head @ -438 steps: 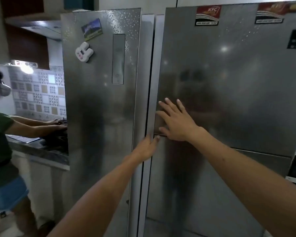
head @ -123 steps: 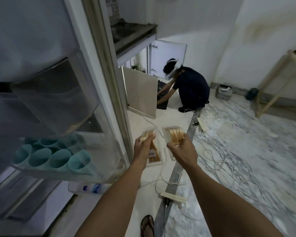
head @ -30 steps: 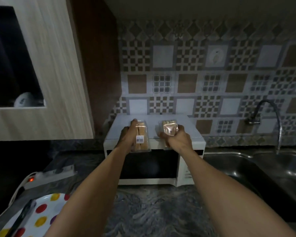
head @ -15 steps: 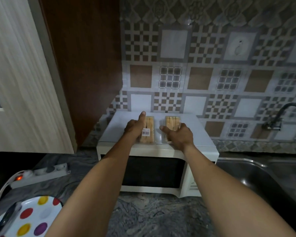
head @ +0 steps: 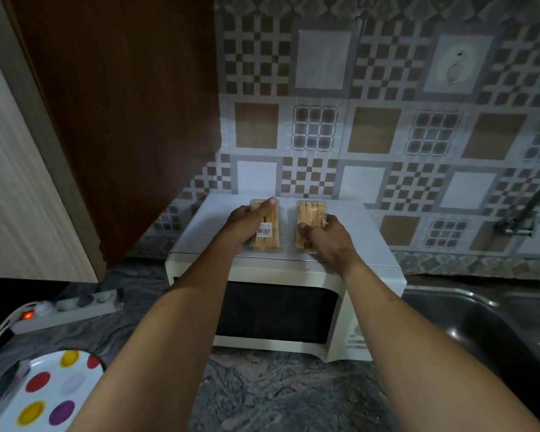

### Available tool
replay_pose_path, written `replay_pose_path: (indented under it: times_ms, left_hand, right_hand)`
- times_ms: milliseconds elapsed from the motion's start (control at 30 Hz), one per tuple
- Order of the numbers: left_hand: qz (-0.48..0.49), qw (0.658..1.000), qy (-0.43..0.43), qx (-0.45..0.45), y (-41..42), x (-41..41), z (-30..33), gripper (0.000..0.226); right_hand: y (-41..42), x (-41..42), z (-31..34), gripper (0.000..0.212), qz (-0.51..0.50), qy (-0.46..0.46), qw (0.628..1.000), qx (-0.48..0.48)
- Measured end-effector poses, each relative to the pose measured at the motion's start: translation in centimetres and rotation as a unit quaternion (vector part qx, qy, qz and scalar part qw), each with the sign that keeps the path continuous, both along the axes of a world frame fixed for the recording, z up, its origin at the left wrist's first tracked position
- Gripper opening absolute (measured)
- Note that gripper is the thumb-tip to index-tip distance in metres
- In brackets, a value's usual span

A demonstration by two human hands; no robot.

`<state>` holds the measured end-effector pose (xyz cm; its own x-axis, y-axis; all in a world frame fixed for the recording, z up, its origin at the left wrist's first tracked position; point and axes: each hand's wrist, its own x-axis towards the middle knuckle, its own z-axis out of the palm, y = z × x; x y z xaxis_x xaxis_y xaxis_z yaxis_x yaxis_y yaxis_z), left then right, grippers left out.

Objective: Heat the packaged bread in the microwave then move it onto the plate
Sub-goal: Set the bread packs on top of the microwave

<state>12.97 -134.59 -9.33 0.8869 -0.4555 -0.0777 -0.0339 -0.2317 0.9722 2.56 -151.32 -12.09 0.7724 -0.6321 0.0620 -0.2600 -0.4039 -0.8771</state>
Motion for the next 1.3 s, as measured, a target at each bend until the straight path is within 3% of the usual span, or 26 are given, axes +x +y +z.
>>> replay_pose_path:
  times_ms: [300, 500, 667, 867, 1000, 1167, 1300]
  left_hand:
    - [0.000, 1.000, -0.001, 0.008, 0.1, -0.2, -0.1, 0.071]
    - [0.072, 0.997, 0.015, -0.009, 0.8, -0.1, -0.8, 0.115]
    - [0.139, 0.986, -0.004, -0.095, 2.2, -3.5, -0.8, 0.081]
    - [0.095, 0.992, -0.060, -0.056, 6.9, -7.4, -2.8, 0.078]
    - [0.119, 0.990, -0.070, -0.015, 12.9, -10.5, -3.5, 0.080]
    - [0.161, 0.975, -0.154, 0.012, 23.9, -16.1, -2.9, 0.059]
    - [0.230, 0.957, -0.163, 0.073, 33.3, -20.8, -3.2, 0.079]
  right_hand:
    - [-0.1, 0.2, -0.2, 0.095, 0.008, -0.010, 1.000, 0.016]
    - [-0.1, 0.0, -0.3, 0.107, -0.007, -0.076, 0.992, 0.101]
    - [0.4, -1.9, -0.3, 0.082, -0.044, -0.159, 0.981, 0.101]
    - [3.9, -4.7, 0.0, 0.052, -0.170, -0.292, 0.940, 0.048]
    - [9.3, -6.4, -0.1, 0.057, -0.124, -0.266, 0.955, -0.053]
    - [19.9, -8.5, -0.7, 0.038, -0.010, -0.270, 0.960, -0.067]
    - [29.4, -10.6, -1.1, 0.039, 0.067, -0.254, 0.963, -0.050]
